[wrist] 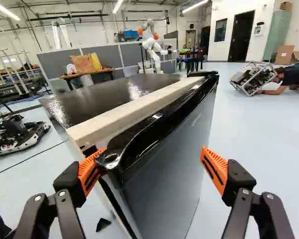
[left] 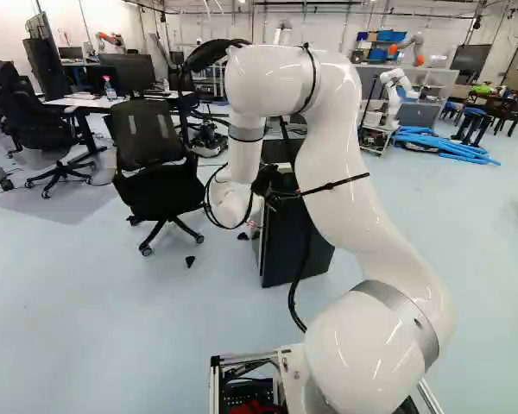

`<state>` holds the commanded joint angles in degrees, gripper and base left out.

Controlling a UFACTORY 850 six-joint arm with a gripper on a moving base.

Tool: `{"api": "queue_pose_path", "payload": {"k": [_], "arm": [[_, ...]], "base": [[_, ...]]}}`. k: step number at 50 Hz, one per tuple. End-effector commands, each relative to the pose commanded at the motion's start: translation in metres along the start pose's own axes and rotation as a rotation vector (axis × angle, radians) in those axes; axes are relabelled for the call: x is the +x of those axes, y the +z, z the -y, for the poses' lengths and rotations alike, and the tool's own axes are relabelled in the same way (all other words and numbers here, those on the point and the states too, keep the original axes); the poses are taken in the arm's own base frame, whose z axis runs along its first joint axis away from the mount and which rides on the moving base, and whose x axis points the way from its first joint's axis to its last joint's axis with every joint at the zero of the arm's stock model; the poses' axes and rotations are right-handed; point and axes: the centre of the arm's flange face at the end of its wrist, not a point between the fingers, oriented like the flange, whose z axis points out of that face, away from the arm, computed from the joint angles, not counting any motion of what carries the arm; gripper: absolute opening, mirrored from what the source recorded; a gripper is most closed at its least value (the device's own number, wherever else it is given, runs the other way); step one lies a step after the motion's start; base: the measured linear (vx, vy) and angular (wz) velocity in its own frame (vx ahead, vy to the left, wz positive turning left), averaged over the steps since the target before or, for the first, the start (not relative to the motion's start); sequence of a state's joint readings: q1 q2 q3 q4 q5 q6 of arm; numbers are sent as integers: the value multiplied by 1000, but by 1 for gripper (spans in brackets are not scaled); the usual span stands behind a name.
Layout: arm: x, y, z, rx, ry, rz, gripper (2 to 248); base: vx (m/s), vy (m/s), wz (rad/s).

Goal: Grab a drink from the fridge

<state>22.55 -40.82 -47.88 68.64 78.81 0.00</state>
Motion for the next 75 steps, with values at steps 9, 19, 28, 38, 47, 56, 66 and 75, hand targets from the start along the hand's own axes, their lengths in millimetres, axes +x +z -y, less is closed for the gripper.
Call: {"api": "queue_pose_path", "payload": {"k": [9, 19, 28, 38, 47, 56, 66, 75], "arm": [[1, -5, -8, -16, -6, 4, 247], [1, -11, -17, -34, -14, 9, 247], [2, -17, -25, -50, -22, 13, 247], [3, -23, -35, -67, -31, 17, 247], [4, -29, -44, -82, -40, 20, 247], [5, -35, -53, -97, -50, 18, 247], [6, -43, -63, -112, -61, 15, 247], [7, -49, -73, -125, -73, 11, 247]], "base": [[0, 0, 0], [0, 0, 0], [0, 0, 0], [0, 0, 0], [0, 0, 0], [0, 0, 0], [0, 0, 0], [0, 0, 0]]}}
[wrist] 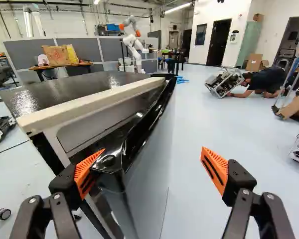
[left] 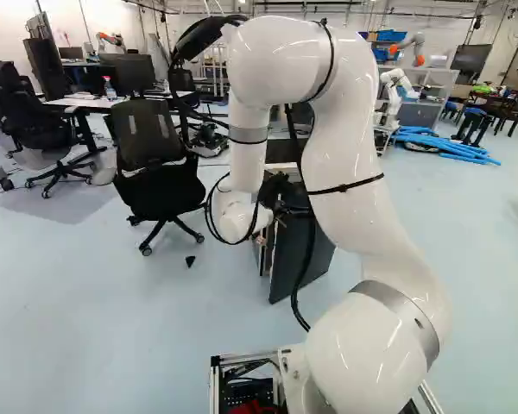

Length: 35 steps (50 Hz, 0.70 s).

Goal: Grab a drink from the fridge

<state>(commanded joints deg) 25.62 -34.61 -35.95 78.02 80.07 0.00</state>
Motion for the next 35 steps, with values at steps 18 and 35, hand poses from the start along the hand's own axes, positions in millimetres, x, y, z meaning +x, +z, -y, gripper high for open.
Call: {"api": "queue_pose_path", "payload": {"k": [18, 35], "arm": [[1, -11, -21, -28, -24, -12, 247], [3, -21, -44, -72, -46, -34, 247]], "base": [[0, 0, 0], [0, 0, 0]]}}
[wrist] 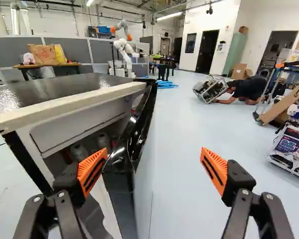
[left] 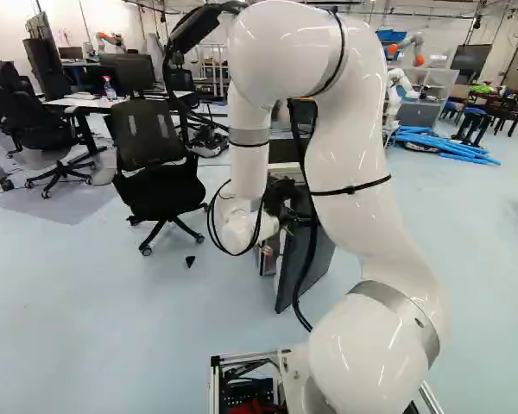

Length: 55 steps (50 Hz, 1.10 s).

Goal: Grab a drink from the fridge

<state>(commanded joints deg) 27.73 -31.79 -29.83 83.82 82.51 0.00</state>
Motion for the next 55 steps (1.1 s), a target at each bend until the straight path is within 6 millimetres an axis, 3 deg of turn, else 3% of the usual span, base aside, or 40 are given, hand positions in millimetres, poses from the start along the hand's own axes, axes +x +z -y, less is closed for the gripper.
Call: {"api": "queue_pose_path", "payload": {"k": [28, 55], "arm": [[0, -11, -43, -120, -38, -24, 247], [0, -3, -75, -307, -44, -25, 247]], "base": [[0, 0, 0], [0, 0, 0]]}}
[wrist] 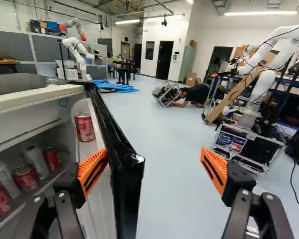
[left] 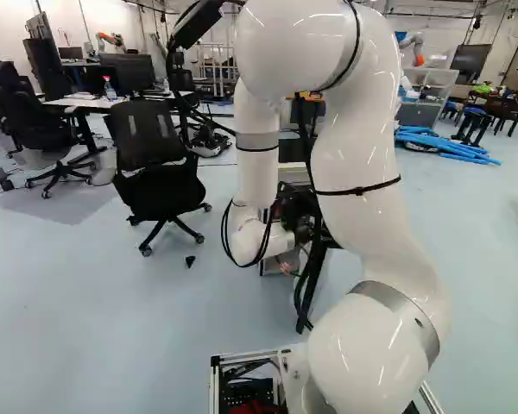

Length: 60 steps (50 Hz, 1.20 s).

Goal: Grab a drink from the fridge

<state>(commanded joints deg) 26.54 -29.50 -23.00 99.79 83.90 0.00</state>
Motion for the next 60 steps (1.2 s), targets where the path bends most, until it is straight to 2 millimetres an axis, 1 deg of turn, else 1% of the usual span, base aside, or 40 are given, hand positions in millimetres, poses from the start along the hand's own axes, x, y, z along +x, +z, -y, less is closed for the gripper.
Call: {"api": "queue_pose_path", "payload": {"k": [13, 25, 45, 60], "arm": [[1, 11, -9, -107, 8, 4, 247], [3, 25, -10, -222, 36, 13, 247], [12, 55, 0, -386, 106, 38, 247], [16, 80, 9, -498, 173, 93, 247]], "base": [[0, 0, 0], [0, 0, 0], [0, 0, 0], [0, 0, 0]]}}
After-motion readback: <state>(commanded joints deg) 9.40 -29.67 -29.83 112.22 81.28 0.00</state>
